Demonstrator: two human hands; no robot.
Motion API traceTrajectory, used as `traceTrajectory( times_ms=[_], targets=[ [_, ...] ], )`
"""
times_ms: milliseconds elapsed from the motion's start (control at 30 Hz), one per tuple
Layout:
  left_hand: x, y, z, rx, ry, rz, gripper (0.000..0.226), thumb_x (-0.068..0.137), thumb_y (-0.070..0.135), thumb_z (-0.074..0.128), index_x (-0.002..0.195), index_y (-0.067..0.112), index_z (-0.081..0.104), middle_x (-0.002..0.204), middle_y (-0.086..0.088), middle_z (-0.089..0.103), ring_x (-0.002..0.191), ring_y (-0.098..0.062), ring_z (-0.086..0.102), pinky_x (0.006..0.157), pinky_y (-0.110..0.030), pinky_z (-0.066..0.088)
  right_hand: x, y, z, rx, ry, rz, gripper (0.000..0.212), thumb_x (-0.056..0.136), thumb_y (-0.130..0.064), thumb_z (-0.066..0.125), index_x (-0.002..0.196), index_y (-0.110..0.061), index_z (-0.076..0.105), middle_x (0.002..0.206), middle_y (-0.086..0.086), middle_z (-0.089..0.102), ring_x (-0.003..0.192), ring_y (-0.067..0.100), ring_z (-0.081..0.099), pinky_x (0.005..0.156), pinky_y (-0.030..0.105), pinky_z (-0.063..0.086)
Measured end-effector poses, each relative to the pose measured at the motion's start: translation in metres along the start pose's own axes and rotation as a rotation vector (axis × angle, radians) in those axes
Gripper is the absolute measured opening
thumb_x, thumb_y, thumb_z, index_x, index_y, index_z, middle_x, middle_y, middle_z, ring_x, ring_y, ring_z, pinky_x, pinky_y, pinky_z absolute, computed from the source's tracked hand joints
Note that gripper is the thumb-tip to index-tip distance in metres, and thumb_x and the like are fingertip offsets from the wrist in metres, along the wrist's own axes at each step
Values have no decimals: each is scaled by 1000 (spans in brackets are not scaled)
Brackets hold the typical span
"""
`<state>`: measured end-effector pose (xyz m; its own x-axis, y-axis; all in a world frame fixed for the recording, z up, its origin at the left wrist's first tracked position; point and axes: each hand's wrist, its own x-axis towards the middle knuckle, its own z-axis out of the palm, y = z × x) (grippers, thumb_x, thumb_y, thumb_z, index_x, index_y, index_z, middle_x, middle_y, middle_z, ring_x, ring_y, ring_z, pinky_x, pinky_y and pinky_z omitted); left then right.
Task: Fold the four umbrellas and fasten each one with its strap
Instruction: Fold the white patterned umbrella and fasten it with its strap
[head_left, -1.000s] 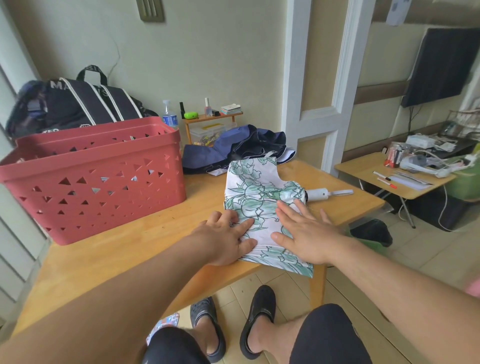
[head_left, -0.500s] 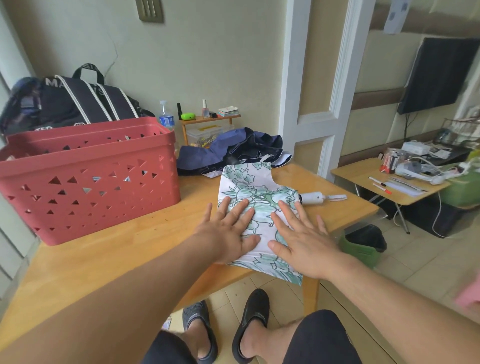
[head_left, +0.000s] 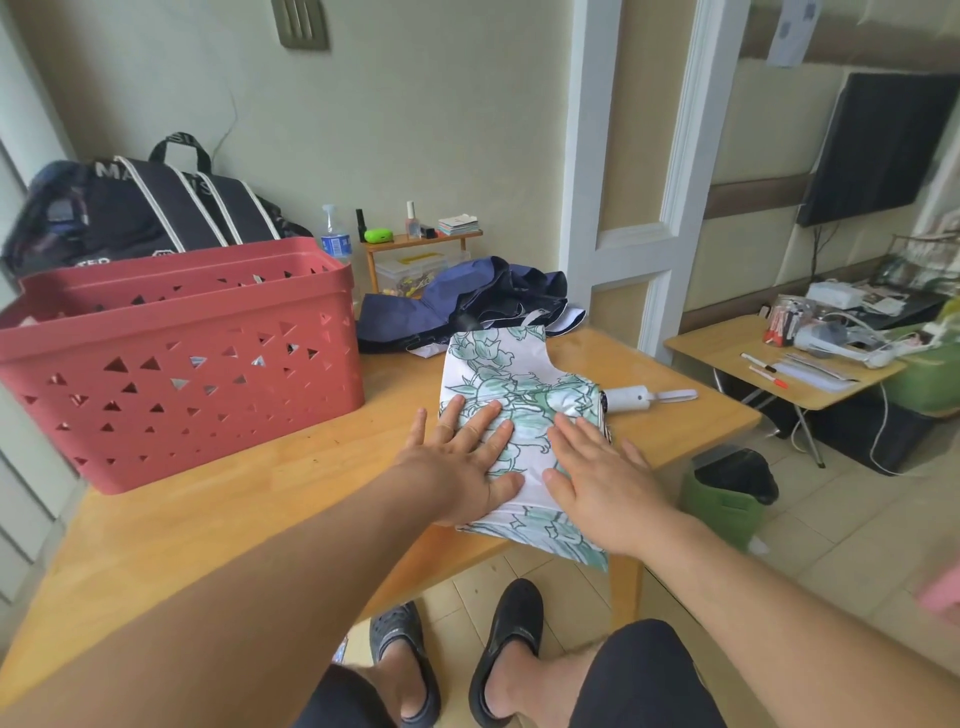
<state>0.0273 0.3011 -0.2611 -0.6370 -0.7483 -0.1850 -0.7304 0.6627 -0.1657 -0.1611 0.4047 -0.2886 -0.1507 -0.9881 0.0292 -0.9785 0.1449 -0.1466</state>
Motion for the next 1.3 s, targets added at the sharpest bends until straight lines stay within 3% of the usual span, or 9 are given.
traceTrajectory(
  times_ms=[100, 200, 333, 500, 633, 733, 900, 1067, 1300],
  targets=[
    [-3, -1, 7, -87, 86, 21, 80, 95, 80, 10, 163, 43, -11, 168, 19, -28, 155, -23, -30, 124, -61, -11, 1, -1, -2, -2, -22, -7, 61, 108, -55, 10, 165, -38, -3, 169, -19, -20, 156, 4, -17, 128, 51, -2],
    [-5, -6, 11, -219, 346, 64, 76, 90, 80, 23, 159, 48, 31, 172, 20, 10, 159, -23, 5, 127, -53, 8, 0, -1, -3, -19, -20, -13, 56, 108, -51, 10, 163, -47, -1, 170, -18, -17, 157, 6, -15, 128, 53, -1],
    [8, -15, -11, -432, 620, -15, 45, 97, 62, 37, 106, 39, 75, 126, 20, 66, 122, -21, 49, 105, -43, 40, 1, -2, 0, -19, -13, -17, 54, 108, -51, 8, 161, -51, 2, 170, -17, -17, 157, 7, -15, 127, 55, 0],
    [47, -30, -50, -886, 528, -392, 52, 89, 48, 56, 140, 46, 49, 134, -5, 51, 131, -35, 40, 110, -44, 40, -1, -3, -1, -24, -3, -19, 54, 108, -50, 8, 162, -50, 1, 170, -16, -18, 157, 7, -17, 127, 54, -3],
    [74, -36, -61, -1279, 443, -377, 64, 87, 32, 65, 146, 40, 42, 99, -9, 68, 79, -30, 64, 63, -36, 52, -1, -2, 0, -17, -2, -24, 55, 108, -49, 9, 162, -48, 1, 171, -15, -17, 157, 8, -17, 127, 53, -6],
    [81, -33, -62, -1250, 531, -372, 54, 94, 26, 68, 144, 32, 47, 91, -4, 63, 68, -22, 58, 58, -30, 46, -1, -2, 0, -8, 4, -30, 55, 108, -49, 11, 162, -47, 2, 171, -14, -17, 157, 9, -17, 126, 53, -6],
    [80, -31, -63, -1198, 664, -416, 55, 91, 43, 78, 136, 22, 57, 95, 6, 59, 99, -24, 63, 89, -39, 54, -1, -2, 0, 6, 1, -31, 55, 108, -49, 12, 162, -48, 2, 171, -14, -16, 157, 8, -17, 126, 53, -8],
    [67, -33, -68, -1278, 798, -355, 18, 87, 39, 80, 96, 26, 72, 89, 4, 71, 88, -22, 70, 80, -38, 60, -3, -3, 0, 26, 12, -32, 55, 108, -48, 13, 162, -48, 5, 171, -16, -15, 157, 7, -17, 126, 52, -7],
    [21, -19, -64, -1384, 786, -111, 32, 91, 19, 69, 103, 46, 57, 80, 2, 53, 68, -17, 52, 66, -35, 45, -4, -2, -9, 63, -12, -37, 55, 109, -49, 17, 163, -45, 10, 169, -20, -15, 156, 4, -15, 127, 50, -5]
  ],
)
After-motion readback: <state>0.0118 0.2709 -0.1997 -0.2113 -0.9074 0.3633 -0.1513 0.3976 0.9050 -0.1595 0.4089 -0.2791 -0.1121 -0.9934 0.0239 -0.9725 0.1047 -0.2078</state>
